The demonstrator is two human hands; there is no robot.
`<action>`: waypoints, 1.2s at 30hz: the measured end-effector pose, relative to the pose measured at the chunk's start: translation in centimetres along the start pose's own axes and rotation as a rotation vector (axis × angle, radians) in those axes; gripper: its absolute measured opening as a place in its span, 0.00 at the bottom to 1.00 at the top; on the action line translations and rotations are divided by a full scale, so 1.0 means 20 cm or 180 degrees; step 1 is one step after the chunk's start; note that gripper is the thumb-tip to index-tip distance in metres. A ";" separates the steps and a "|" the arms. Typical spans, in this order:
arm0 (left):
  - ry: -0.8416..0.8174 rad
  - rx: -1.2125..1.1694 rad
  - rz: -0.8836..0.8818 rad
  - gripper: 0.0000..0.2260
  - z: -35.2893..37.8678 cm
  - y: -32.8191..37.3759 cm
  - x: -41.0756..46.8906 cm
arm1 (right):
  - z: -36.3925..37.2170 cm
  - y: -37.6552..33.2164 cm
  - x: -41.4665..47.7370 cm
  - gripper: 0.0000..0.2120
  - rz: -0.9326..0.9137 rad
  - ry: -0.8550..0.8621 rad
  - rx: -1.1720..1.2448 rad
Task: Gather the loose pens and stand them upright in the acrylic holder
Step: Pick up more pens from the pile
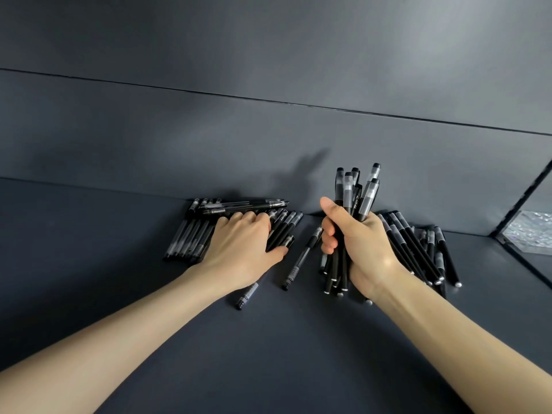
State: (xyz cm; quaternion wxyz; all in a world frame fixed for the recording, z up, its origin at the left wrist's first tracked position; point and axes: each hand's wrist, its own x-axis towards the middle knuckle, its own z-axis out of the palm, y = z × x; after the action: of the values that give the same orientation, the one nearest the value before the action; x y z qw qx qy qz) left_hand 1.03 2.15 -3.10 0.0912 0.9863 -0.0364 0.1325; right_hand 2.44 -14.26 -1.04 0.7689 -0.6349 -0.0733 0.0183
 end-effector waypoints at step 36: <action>-0.0256 -0.1935 0.0524 0.11 -0.07 0.12 -0.11 | 0.01 -0.03 -0.02 0.19 -0.0019 0.0006 -0.0092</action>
State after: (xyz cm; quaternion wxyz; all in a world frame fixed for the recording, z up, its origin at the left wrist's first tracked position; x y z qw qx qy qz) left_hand -1.78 0.13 -1.90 0.3692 0.9121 -0.1576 0.0834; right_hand 2.07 -14.18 -0.51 0.7598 -0.6457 -0.0747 0.0144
